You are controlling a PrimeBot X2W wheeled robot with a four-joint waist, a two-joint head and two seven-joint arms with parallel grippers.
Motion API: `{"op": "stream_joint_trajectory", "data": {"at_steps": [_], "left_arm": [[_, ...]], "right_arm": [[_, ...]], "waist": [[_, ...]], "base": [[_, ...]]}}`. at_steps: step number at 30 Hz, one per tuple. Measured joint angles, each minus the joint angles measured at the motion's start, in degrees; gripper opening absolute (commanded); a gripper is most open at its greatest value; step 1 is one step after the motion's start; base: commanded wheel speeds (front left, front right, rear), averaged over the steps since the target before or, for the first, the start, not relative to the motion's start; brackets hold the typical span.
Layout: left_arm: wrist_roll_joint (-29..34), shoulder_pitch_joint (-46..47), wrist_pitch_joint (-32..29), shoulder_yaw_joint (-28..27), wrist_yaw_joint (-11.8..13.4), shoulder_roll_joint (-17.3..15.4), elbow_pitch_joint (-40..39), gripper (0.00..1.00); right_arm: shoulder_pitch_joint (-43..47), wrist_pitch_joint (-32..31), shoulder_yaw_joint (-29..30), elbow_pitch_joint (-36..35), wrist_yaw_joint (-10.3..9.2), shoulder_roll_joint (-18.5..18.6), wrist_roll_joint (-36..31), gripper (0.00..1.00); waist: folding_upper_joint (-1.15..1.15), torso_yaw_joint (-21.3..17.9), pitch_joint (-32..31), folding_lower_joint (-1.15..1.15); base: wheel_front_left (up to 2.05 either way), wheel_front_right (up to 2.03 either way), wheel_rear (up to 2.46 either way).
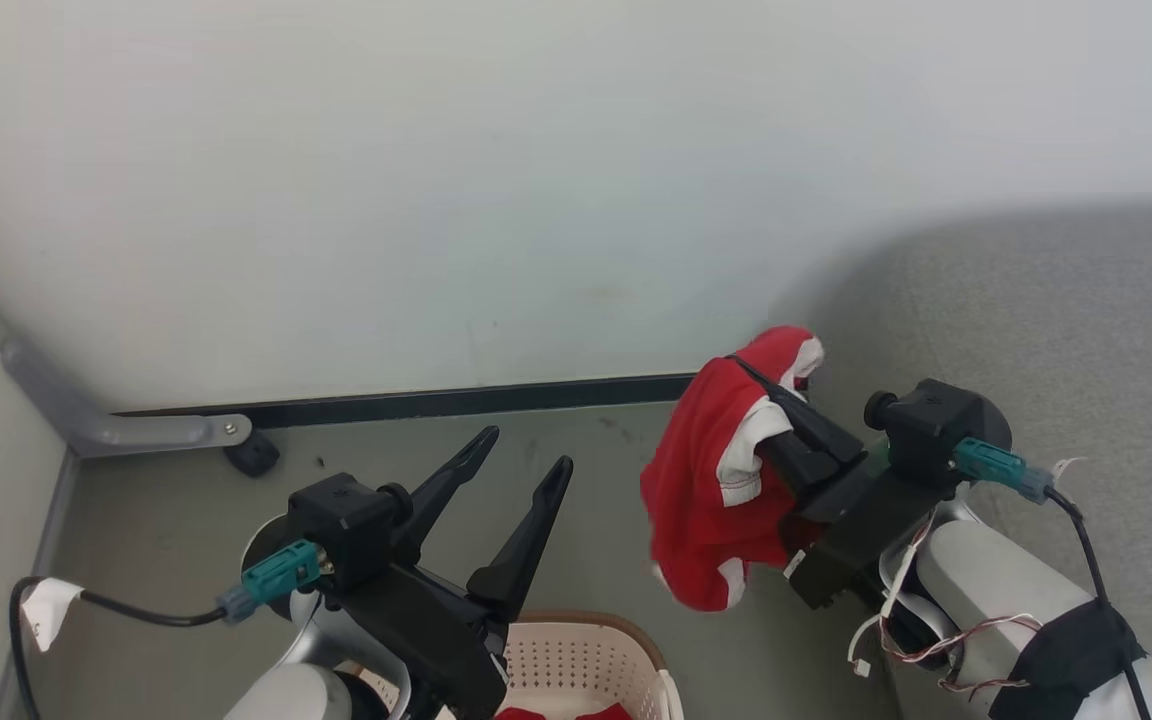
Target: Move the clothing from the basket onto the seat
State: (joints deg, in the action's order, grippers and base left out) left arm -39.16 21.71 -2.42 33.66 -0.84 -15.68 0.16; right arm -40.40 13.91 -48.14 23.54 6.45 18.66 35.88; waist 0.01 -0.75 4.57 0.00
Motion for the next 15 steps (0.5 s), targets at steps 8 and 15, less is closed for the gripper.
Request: {"op": "stream_joint_trajectory", "data": {"at_steps": [8,15], "left_arm": [[0.2,-2.1,0.3,0.7,-0.7,-0.9,-2.9,1.00],[0.6,-3.6,0.6,0.6,-0.8,-2.8,-5.1,1.00]], "right_arm": [[4.9,0.4,4.2,-5.9,-1.99,2.3,1.7,0.00],[8.7,0.4,7.2,-10.8,-3.54,4.2,2.2,0.00]], "waist": [[0.00,-4.1,0.0,0.00],[0.00,-7.8,0.1,0.00]], "base": [[0.00,0.00,0.00],[0.00,0.00,0.00]]}}
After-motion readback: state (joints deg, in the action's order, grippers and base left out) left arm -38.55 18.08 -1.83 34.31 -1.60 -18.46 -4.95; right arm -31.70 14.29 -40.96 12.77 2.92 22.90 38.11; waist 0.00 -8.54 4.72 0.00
